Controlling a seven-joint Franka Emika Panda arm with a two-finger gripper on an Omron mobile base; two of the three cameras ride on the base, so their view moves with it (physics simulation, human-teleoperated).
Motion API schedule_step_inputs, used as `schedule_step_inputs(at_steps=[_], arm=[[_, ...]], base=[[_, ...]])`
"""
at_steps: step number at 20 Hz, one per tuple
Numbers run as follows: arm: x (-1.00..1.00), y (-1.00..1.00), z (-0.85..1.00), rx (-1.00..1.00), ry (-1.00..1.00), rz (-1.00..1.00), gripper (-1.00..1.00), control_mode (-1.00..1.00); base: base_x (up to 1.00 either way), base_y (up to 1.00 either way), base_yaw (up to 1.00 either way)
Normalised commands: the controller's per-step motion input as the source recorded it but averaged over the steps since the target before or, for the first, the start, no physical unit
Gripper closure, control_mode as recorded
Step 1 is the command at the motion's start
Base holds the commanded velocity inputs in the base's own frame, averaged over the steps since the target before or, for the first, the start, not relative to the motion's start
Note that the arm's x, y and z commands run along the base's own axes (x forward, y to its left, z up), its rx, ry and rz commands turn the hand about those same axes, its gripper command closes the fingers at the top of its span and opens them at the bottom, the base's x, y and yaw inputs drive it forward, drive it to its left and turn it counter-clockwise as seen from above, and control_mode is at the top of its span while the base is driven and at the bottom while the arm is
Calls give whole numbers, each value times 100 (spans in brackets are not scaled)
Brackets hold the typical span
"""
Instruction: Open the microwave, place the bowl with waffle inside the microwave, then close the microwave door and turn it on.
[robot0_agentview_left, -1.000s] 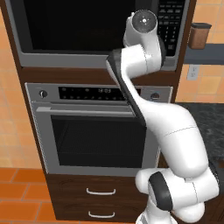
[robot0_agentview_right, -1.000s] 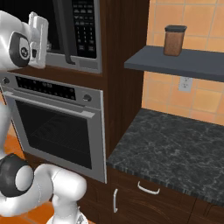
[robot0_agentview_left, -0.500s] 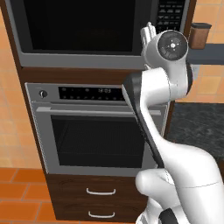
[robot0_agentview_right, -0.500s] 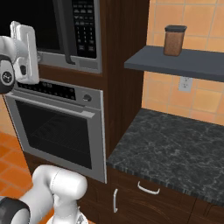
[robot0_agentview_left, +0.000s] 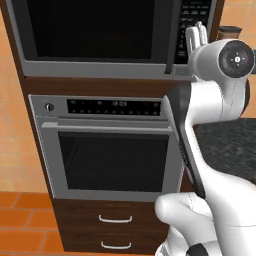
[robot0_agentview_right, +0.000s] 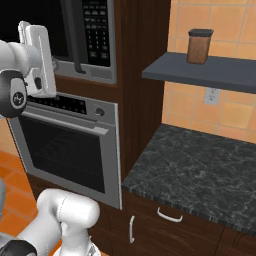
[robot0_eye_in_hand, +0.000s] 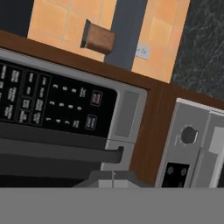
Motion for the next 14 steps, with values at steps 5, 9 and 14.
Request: schedule_step_inputs(at_steps=[5, 9, 14], arm=[[26, -16, 5, 0, 0, 0, 100, -100], [36, -6, 0, -1, -1, 0, 100, -100], [48, -10, -1, -1, -2, 0, 100, -100]], base=[[0, 0, 0], [0, 0, 0], [0, 0, 0]])
